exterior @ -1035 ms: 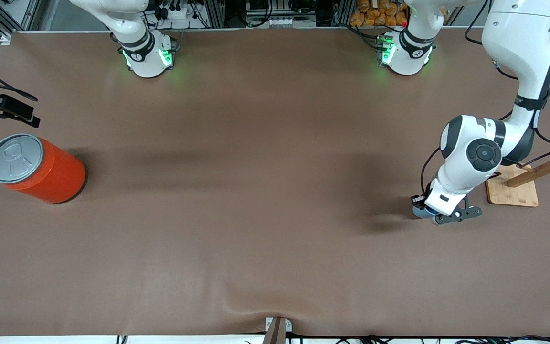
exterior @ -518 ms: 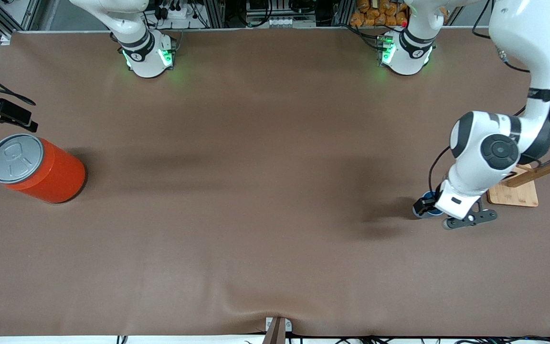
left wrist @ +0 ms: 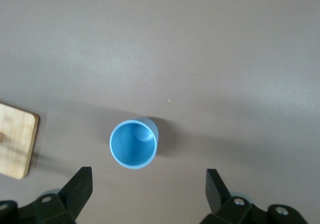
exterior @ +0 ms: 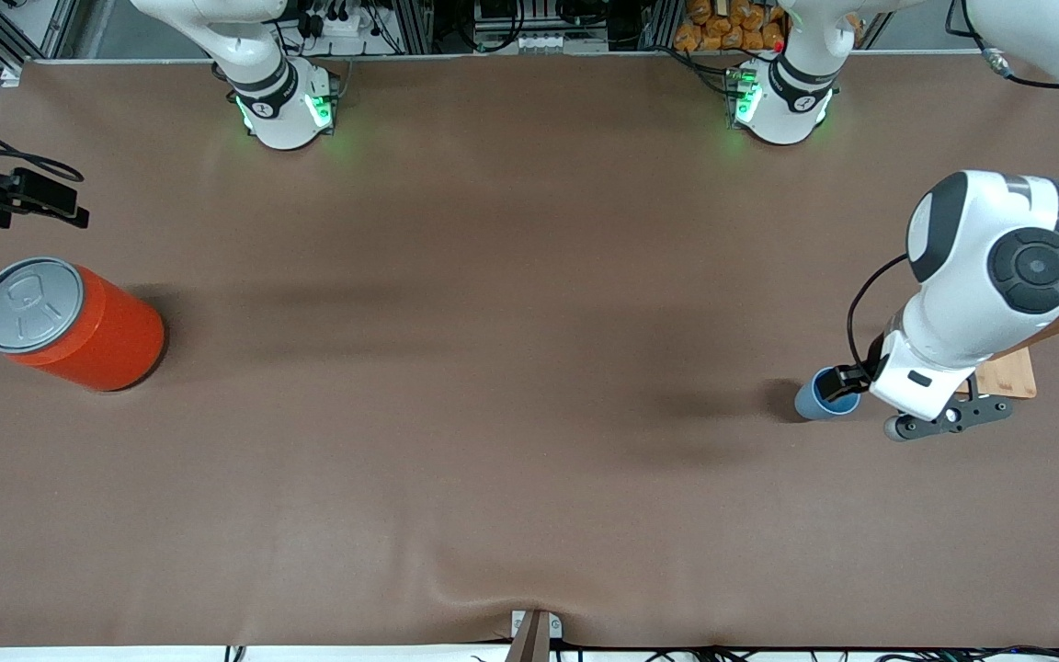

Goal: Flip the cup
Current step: 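Open the left gripper and lift it away from the cup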

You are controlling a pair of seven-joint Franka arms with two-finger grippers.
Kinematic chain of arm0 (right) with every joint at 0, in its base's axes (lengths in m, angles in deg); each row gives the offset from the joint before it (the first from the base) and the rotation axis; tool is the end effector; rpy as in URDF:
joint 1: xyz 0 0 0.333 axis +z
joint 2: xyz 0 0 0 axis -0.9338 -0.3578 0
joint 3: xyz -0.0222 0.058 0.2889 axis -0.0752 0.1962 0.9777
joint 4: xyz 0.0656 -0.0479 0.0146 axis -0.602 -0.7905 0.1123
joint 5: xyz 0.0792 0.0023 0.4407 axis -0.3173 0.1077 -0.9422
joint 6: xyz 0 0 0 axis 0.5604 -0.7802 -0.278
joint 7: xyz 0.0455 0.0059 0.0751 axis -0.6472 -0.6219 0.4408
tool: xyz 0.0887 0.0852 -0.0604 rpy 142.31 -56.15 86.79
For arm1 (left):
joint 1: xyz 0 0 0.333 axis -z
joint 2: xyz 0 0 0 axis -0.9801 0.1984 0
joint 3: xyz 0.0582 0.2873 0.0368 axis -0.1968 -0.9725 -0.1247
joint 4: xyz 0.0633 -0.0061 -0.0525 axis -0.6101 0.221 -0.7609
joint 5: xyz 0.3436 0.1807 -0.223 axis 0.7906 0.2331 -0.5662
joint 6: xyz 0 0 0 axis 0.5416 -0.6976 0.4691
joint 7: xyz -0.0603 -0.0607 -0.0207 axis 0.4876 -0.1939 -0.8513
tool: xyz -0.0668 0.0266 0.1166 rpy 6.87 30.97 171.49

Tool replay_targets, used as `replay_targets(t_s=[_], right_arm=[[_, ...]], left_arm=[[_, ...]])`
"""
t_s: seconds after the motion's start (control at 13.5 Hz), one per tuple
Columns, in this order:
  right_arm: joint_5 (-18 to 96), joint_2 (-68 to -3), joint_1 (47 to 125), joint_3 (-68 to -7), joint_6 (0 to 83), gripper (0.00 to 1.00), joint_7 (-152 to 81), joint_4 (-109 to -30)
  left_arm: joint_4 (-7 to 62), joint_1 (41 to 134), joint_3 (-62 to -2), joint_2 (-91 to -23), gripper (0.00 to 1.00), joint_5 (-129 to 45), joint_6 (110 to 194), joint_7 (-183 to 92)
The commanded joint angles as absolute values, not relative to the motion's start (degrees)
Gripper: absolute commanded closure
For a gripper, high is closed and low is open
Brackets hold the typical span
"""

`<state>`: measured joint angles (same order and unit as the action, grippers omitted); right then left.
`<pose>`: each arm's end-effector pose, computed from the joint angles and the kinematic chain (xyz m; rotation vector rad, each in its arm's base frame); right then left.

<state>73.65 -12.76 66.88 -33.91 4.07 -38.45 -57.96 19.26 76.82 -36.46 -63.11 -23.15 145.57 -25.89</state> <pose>0.5852 -0.0329 0.5803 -3.0891 0.0432 0.2515 0.6968 -0.1171 0.3732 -3.0564 -0.3153 -0.0554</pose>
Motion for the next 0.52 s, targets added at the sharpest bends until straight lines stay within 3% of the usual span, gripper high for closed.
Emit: replay_targets(t_s=[0.0,0.44], right_arm=[[74.9,-11.6,69.5,-36.0,2.6,0.00,-38.0,-57.8],[74.9,-11.7,69.5,-35.9,2.8,0.00,-38.0,-58.0]], left_arm=[[17.8,76.4,-35.8,-65.7,0.00,-25.2,140.7,-25.7],[14.3,76.4,-33.3,-68.9,0.00,-25.8,134.4,-25.8]])
